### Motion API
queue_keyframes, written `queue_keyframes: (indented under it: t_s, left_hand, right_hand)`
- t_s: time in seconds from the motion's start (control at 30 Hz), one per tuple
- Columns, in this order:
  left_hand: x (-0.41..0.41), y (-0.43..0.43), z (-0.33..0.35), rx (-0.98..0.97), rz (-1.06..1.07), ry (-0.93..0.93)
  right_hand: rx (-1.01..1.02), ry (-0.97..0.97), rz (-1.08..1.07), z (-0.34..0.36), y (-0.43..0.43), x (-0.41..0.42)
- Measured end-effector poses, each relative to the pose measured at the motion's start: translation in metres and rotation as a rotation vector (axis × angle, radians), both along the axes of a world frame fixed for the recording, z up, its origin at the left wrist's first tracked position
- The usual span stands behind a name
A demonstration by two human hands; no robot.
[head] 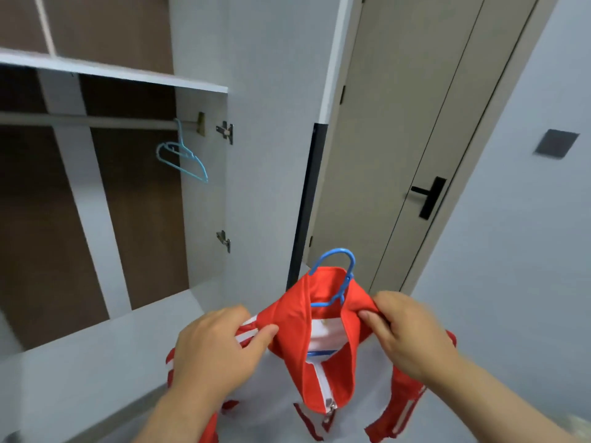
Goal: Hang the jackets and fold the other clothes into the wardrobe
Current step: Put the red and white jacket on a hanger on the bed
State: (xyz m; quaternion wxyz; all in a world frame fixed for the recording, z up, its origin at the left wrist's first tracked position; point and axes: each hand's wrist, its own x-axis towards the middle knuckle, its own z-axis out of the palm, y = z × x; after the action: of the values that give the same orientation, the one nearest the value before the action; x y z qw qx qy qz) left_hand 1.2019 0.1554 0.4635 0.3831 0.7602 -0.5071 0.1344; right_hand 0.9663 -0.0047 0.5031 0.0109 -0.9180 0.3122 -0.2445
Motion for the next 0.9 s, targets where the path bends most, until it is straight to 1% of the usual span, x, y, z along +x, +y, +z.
queue_keyframes:
  t_s: [0.2, 0.4, 0.5, 0.63, 0.7, 0.83, 0.9]
  left_hand:
    - [0.040, 0.020, 0.054, 0.018, 0.103, 0.023]
    - [0.087, 0.042, 0.096, 0.015, 0.217, -0.007]
    - [0.114, 0.051, 0.105, 0.062, 0.284, 0.033]
    - [0.152, 0.051, 0.111, 0.014, 0.352, 0.062]
    - [0.170, 0.043, 0.112, 0.032, 0.398, 0.087]
    - [0.207, 0.015, 0.119, 0.082, 0.466, 0.154]
    - [0.228, 0.004, 0.123, 0.068, 0.486, 0.188]
  right_hand:
    - [0.138, 0.022, 0.091, 0.047, 0.007, 0.041]
    - [0.182, -0.043, 0.208, 0.082, 0.013, 0.101]
    - [0.189, -0.063, 0.279, 0.093, 0.012, 0.136]
    - [0.170, -0.077, 0.405, 0.104, -0.004, 0.187]
    - [0.167, -0.083, 0.445, 0.103, -0.019, 0.214]
    - [0.212, -0.145, 0.499, 0.098, -0.054, 0.271]
    - [0.267, -0.176, 0.511, 0.097, -0.069, 0.297]
